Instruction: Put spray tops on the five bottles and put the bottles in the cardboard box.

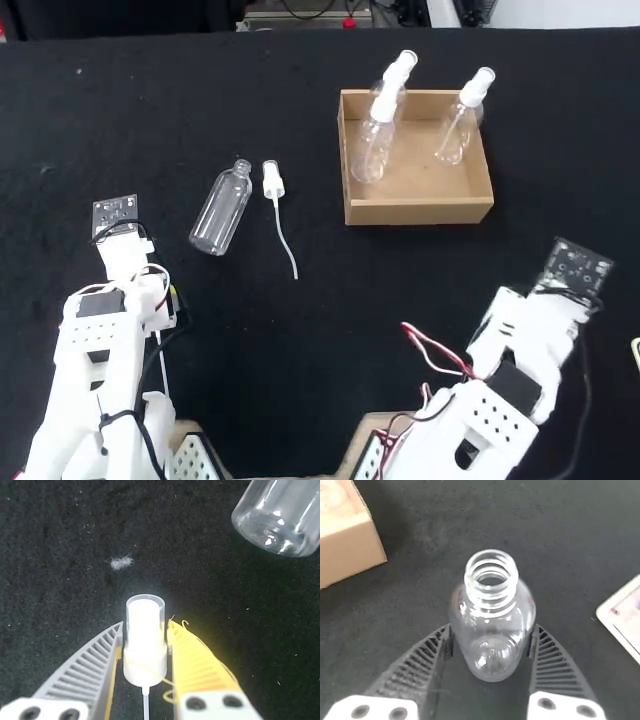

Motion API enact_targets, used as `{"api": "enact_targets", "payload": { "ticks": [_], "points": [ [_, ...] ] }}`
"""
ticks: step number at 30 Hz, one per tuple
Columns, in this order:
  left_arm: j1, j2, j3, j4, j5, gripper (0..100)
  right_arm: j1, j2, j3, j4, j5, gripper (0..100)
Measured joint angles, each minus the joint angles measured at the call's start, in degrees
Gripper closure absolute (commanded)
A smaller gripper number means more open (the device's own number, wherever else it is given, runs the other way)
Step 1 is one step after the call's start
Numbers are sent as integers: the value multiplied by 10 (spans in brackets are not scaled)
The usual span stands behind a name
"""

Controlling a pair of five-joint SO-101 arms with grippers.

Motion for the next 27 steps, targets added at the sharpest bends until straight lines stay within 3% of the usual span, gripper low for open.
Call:
{"api": "enact_targets", "payload": {
  "ticks": [5,18,27],
  "points": [
    [0,0,0,0,0,920,6,0,0,0,-1,660],
    [0,0,0,0,0,920,6,0,0,-2,-1,658],
    [0,0,0,0,0,920,6,0,39,-84,-1,659]
  ]
}}
